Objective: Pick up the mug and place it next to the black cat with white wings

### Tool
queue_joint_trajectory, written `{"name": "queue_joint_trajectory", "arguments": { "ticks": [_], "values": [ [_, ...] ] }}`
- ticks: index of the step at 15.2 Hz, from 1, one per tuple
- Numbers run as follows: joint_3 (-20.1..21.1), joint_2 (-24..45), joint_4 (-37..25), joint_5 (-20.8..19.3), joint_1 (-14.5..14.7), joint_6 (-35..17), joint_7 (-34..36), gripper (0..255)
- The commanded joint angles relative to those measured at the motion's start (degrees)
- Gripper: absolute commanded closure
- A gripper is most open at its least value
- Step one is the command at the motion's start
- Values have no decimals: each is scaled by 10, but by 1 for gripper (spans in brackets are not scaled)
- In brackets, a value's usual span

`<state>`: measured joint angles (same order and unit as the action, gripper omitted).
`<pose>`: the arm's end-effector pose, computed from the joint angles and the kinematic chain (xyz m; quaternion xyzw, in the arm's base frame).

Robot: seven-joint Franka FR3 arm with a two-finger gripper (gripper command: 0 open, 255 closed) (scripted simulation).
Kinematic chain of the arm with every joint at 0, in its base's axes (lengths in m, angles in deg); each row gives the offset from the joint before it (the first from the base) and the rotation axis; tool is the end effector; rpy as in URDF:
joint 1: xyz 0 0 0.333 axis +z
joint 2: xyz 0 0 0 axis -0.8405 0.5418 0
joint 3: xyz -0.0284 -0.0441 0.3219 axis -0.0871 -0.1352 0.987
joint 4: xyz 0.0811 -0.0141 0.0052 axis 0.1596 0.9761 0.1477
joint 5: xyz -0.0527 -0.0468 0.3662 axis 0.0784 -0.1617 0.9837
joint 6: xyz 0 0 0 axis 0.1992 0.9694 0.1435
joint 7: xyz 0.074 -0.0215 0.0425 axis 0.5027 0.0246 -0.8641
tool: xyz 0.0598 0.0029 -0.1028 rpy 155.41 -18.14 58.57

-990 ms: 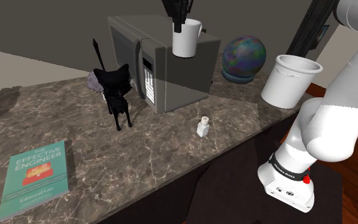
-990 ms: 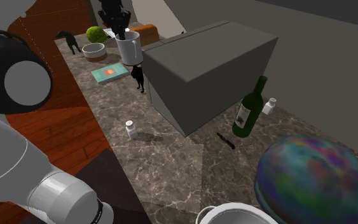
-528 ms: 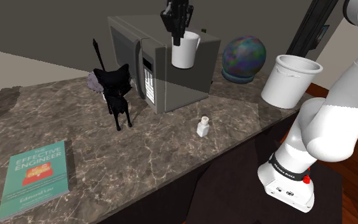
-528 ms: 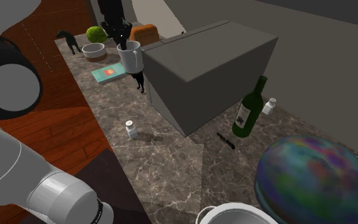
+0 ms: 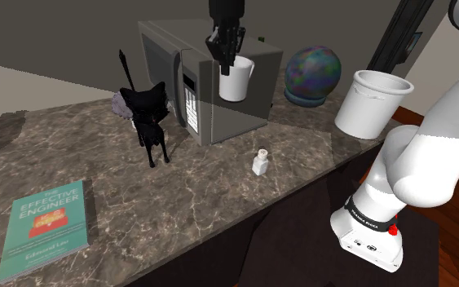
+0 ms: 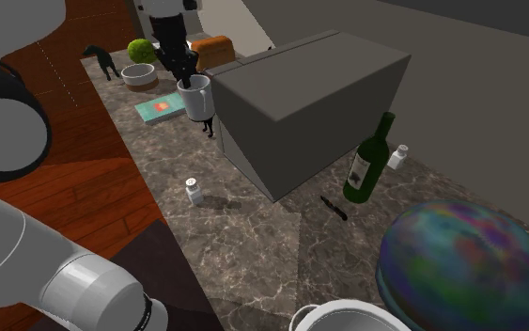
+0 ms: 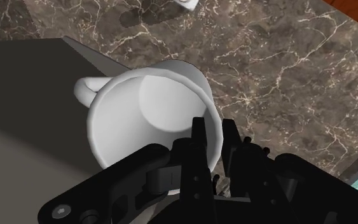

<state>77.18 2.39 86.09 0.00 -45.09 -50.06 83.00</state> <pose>0.4490 0.1870 0.6319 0.9968 0.0667 -0.0186 0.0389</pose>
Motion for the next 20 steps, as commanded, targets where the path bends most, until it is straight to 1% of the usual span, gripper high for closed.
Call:
{"name": "queue_joint_trajectory", "arguments": {
  "ticks": [1,10,20],
  "values": [
    [-1,-6,25,1,0,-19,0,255],
    [-1,-18,108,3,0,-90,2,255],
    [-1,-19,185,3,1,-167,6,255]
  ]
}}
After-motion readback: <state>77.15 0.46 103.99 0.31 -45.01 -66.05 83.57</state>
